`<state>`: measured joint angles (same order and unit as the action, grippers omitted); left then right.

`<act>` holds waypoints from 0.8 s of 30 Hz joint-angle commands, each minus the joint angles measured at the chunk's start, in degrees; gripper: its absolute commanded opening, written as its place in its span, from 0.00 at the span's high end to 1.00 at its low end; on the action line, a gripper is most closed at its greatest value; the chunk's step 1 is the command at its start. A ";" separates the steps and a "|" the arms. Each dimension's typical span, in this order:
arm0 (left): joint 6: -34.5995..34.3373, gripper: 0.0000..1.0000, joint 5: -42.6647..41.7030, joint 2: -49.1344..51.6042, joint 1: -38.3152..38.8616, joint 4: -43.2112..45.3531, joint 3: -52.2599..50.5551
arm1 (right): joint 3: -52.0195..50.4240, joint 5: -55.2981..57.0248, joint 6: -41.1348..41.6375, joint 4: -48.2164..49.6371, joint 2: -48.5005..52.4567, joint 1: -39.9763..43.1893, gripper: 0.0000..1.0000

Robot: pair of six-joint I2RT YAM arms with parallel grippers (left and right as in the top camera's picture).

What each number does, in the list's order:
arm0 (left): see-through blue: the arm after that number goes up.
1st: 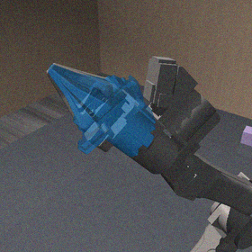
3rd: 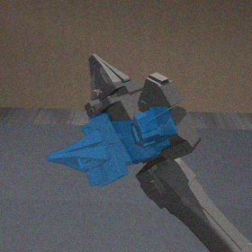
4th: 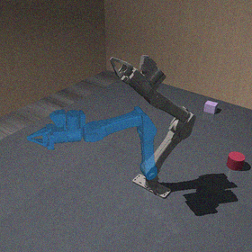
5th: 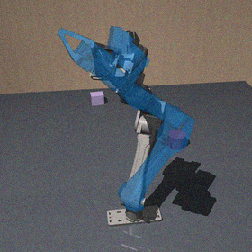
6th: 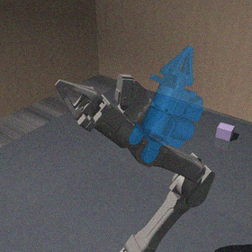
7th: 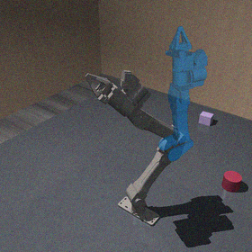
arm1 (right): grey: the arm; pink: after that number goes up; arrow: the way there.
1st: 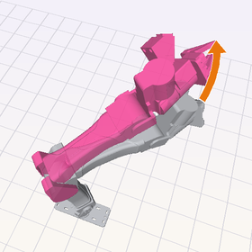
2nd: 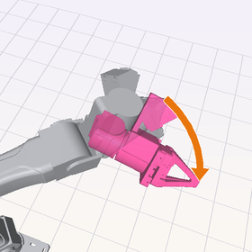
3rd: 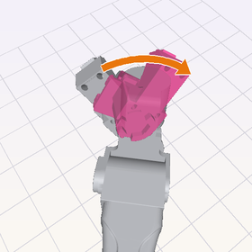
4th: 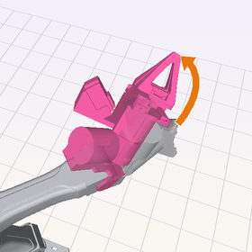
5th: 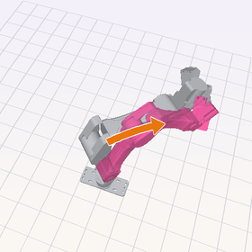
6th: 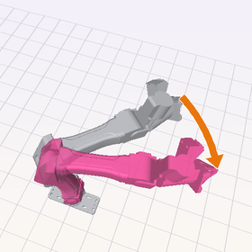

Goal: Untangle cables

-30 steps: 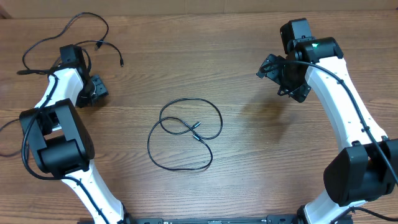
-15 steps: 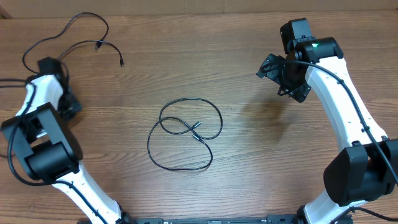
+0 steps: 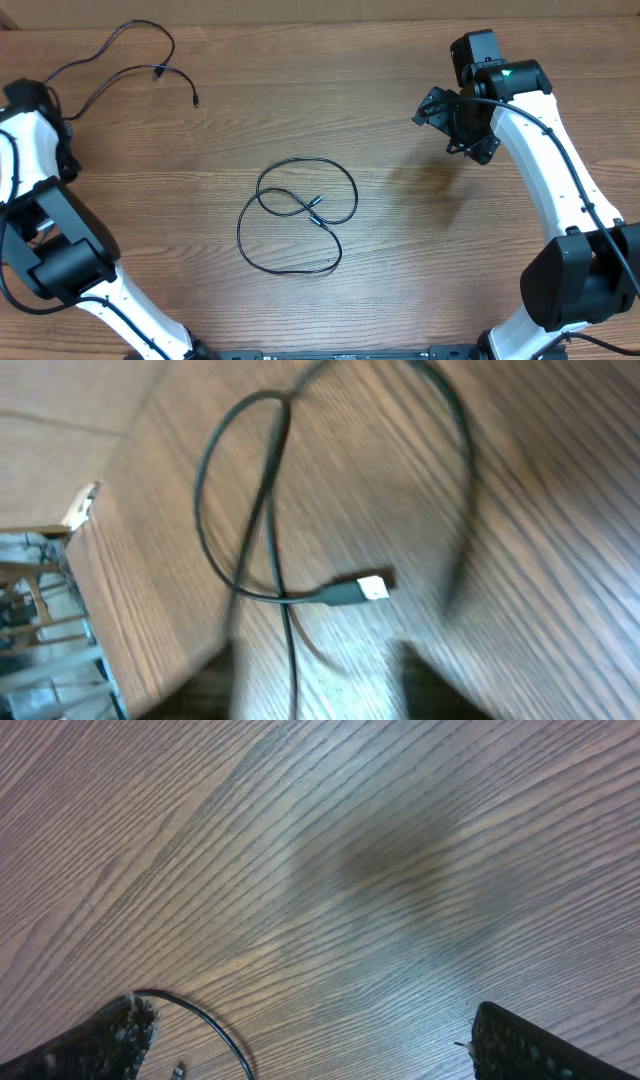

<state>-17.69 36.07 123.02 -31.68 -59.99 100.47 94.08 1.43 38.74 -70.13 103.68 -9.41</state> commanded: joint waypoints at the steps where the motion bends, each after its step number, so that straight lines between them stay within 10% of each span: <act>1: -1.62 0.18 -1.57 0.59 -1.73 -0.37 1.22 | -0.11 -0.09 -0.22 0.07 -0.04 0.15 0.00; 24: 7.17 0.01 -65.72 0.50 -0.85 -3.28 18.95 | -0.11 -0.07 -0.22 0.07 -0.04 0.17 0.00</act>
<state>-15.40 -12.49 123.02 -32.71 -62.17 116.03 94.08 1.43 38.76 -70.15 103.68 -9.41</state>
